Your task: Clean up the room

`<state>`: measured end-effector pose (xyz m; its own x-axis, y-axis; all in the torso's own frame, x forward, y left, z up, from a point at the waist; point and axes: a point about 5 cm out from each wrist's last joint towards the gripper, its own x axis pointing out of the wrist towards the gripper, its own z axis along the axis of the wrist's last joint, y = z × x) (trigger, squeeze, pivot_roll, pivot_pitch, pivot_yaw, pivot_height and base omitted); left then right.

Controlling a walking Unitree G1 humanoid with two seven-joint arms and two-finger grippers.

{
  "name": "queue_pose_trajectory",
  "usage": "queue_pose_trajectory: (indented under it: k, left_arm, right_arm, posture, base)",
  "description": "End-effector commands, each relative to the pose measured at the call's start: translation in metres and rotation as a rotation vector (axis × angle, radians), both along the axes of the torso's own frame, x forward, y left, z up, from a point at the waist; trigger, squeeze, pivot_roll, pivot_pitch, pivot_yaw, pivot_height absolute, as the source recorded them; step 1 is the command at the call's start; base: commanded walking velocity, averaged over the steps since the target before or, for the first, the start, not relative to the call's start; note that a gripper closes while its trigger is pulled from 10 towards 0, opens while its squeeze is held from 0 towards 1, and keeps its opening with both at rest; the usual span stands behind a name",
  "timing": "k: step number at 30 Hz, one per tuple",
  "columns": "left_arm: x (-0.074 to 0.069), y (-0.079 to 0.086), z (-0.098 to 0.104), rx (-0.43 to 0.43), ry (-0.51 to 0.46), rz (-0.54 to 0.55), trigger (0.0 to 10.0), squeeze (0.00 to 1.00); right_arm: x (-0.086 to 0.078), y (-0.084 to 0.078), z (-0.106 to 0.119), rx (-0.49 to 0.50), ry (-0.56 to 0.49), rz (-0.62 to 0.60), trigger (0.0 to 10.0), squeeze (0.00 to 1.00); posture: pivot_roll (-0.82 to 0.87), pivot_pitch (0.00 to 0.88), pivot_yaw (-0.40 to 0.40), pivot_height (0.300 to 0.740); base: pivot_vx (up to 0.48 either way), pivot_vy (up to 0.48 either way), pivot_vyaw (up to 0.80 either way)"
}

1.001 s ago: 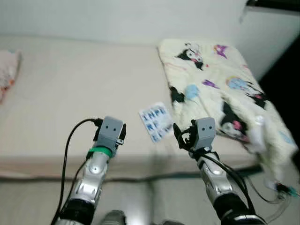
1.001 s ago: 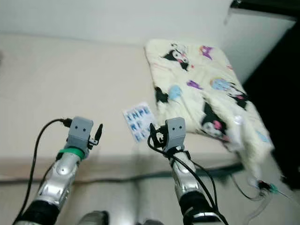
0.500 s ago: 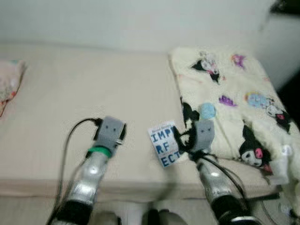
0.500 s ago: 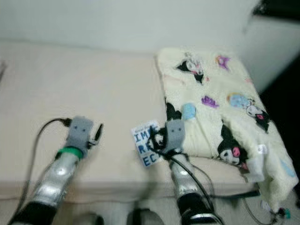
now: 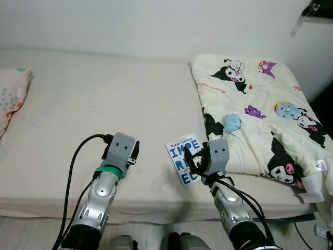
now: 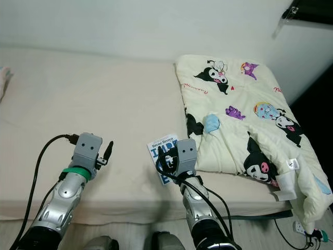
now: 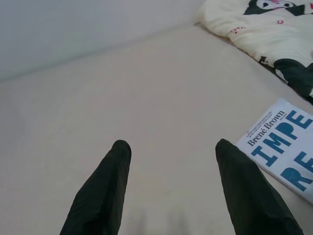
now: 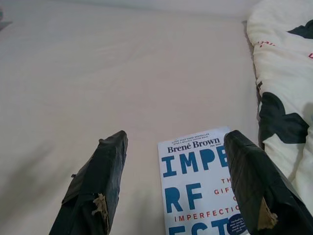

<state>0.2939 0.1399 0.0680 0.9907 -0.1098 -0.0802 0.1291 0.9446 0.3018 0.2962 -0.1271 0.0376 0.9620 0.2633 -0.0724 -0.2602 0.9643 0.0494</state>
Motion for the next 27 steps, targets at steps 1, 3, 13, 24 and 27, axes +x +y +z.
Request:
queue_pose_trajectory:
  k: [1,3,13,24,27]
  left_arm:
    - [-0.0046,-0.0021,-0.0078,0.009,0.036,-0.014,10.0,0.0]
    - [-0.0052,-0.0022,-0.0082,0.021,0.038,-0.023,10.0,0.0]
    - [-0.0059,-0.0015,-0.0068,0.031,0.039,-0.038,10.0,0.0]
    - [-0.0061,-0.0018,-0.0007,0.052,0.032,-0.064,10.0,0.0]
    - [-0.0064,-0.0022,0.0002,0.055,0.031,-0.068,10.0,0.0]
  right_arm:
    - [-0.0035,-0.0046,-0.0051,0.007,0.025,-0.021,10.0,0.0]
    - [-0.0033,-0.0041,-0.0052,0.013,0.027,-0.023,10.0,0.0]
    - [-0.0041,-0.0014,-0.0064,0.043,0.04,-0.033,10.0,0.0]
    - [-0.0027,-0.0029,-0.0104,0.124,0.087,-0.078,10.0,0.0]
    - [0.0015,-0.0069,-0.0083,0.202,0.098,-0.123,10.0,0.0]
  posture:
    - [0.04,0.068,-0.004,0.67]
    - [0.05,0.07,-0.003,0.66]
    - [0.05,0.076,0.007,0.625]
    - [0.08,0.104,0.03,0.575]
    - [0.09,0.116,0.036,0.57]
  base:
    - [0.0,0.0,0.0]
    - [0.0,0.0,0.0]
    - [0.0,0.0,0.0]
    - [0.0,0.0,0.0]
    - [0.0,0.0,0.0]
